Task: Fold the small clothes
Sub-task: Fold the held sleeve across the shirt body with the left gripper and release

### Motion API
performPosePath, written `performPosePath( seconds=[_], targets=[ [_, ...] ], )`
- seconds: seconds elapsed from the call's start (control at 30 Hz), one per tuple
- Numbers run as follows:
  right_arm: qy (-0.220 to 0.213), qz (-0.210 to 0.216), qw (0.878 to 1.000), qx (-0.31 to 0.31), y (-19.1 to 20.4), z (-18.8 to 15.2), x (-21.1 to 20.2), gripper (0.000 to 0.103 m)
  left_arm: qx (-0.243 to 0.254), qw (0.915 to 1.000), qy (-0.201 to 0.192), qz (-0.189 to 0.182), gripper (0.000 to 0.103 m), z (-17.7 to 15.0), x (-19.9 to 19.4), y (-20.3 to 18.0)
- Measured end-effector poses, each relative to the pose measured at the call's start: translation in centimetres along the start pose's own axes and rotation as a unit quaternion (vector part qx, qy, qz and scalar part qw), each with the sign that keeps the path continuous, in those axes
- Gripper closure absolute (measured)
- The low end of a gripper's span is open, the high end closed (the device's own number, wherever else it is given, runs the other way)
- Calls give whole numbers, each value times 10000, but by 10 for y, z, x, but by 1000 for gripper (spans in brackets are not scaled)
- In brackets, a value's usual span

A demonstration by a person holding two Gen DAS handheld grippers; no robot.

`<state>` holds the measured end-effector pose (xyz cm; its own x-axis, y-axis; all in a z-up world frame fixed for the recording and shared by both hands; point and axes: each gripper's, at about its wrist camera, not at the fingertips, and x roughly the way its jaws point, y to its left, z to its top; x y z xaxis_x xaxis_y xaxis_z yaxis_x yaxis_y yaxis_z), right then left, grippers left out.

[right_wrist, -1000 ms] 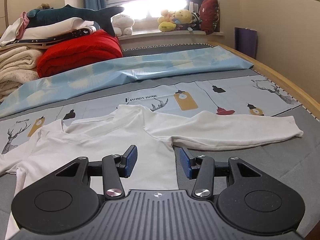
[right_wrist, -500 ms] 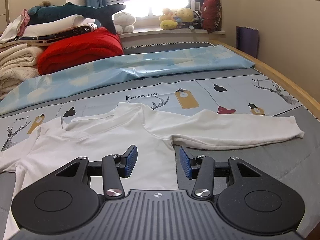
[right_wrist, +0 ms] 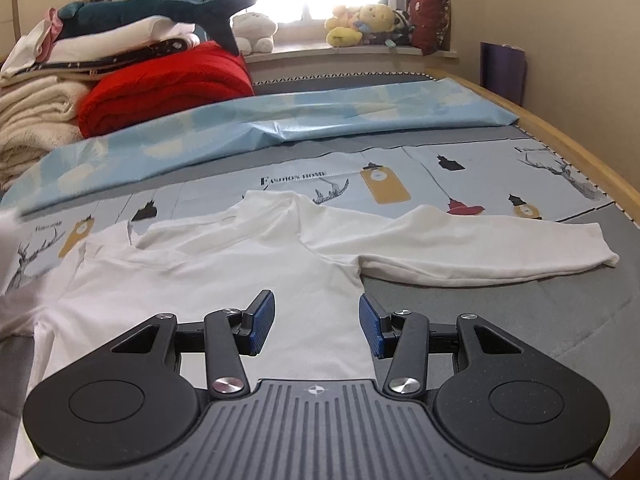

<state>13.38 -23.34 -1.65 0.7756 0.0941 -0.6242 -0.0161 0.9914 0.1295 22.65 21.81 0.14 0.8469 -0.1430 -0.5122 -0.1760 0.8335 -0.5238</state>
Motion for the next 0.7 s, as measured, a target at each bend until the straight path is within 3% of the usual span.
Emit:
performPosePath(
  seconds=[0.1,0.2,0.27,0.33,0.4,0.53,0.6,0.7],
  targets=[
    [62,33,10000,-64,2,-2,0,54,370,9942,598,-811,100,-40,36,-74],
    [190,82,9997,-109,2,-4,0,54,651,9757,1504,-1456,98,-78,62,-128],
    [212,20,9996,-178,2,-4,1,54,904,9655,1825,-1622,86,-92,70,-147],
    [221,-39,9996,-192,2,-4,4,54,992,9669,1861,-1437,82,-91,74,-148],
    [276,-70,9994,-196,1,-4,9,54,669,9747,1776,-1185,82,-77,77,-130],
    [418,83,9990,-139,6,-2,25,55,223,9900,1384,-185,82,-35,83,-79],
    [548,240,9982,24,8,1,39,65,162,9907,1286,407,82,-20,83,-57],
    [765,431,9950,466,10,6,63,65,-78,9861,1280,1057,82,-6,82,-19]
  ],
)
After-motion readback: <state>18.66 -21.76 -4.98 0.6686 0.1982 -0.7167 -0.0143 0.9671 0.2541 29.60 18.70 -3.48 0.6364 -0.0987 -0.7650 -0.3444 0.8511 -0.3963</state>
